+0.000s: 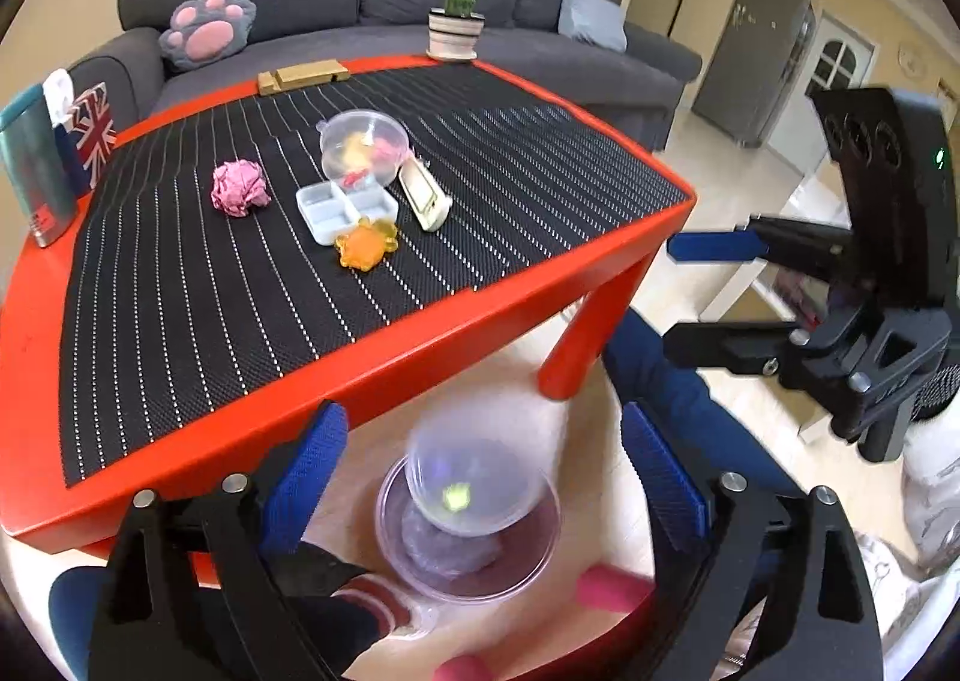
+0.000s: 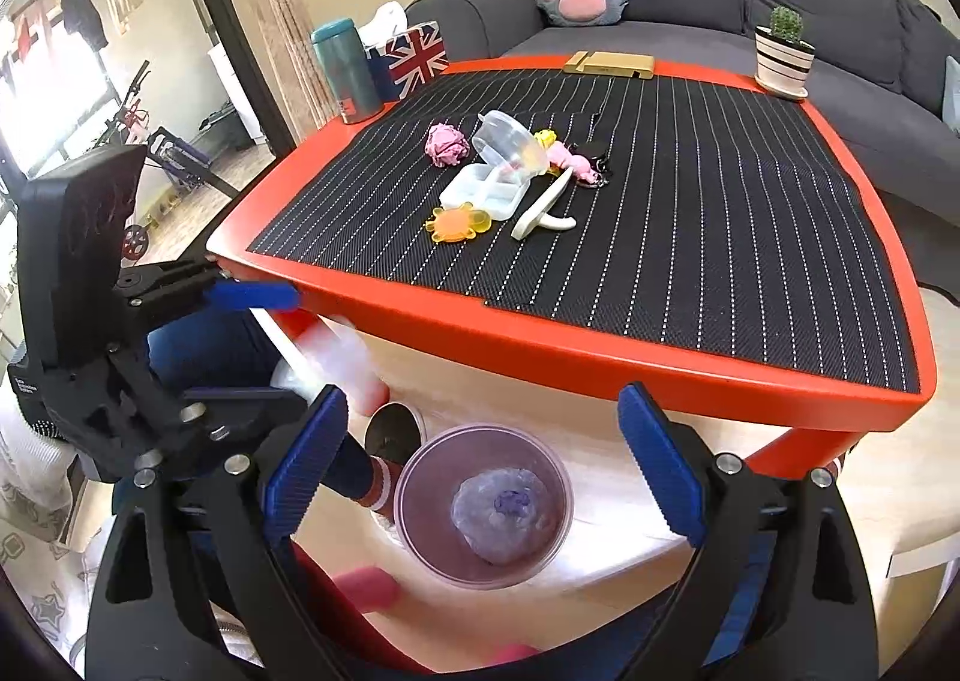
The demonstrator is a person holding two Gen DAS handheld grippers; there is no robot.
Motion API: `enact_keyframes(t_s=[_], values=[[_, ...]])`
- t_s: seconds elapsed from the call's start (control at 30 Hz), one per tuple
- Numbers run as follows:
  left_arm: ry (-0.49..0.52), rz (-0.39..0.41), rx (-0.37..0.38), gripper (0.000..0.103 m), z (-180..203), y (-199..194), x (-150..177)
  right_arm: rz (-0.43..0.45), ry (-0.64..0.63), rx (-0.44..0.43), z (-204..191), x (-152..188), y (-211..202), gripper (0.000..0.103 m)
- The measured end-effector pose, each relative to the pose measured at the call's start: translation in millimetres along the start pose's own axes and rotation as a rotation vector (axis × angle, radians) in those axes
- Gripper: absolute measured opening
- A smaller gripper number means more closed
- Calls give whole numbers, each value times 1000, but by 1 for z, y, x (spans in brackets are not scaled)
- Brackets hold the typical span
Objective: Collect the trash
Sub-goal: 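Carry both items over the trash bin and open both grippers to drop them, then move both tools back toward the table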
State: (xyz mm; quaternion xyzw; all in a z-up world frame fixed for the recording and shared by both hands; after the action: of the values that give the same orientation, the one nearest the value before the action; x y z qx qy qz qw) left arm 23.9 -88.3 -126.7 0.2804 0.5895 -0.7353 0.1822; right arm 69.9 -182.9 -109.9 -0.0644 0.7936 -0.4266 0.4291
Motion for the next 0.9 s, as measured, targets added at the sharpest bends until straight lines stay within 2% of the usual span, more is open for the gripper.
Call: enact_keyframes(t_s=[0.2,0.43,0.9], values=[[-25,2,-25,94,-9,0,0,-3,0,-5,-2,0,1,93],[-34,8,-30,95,-13,-2,1,-11,-1,-15,-5,0,6,97],[-60,27,-35,95,-20,-7,-3,-1,1,-17,-5,-4,6,97]])
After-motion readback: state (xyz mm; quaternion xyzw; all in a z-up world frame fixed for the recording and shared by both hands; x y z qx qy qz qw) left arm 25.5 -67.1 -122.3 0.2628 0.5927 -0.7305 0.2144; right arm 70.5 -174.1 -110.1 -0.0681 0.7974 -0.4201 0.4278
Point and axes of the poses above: each gripper's, at about its wrist camera, not at the fingertips, and y roughly the way its jaws point, z to its right, x to its underside, the point moved 9 cm from there along y, roughly the way its jaws point, and after that the axes turned 3 degrees about y, right-handed, at the moved point
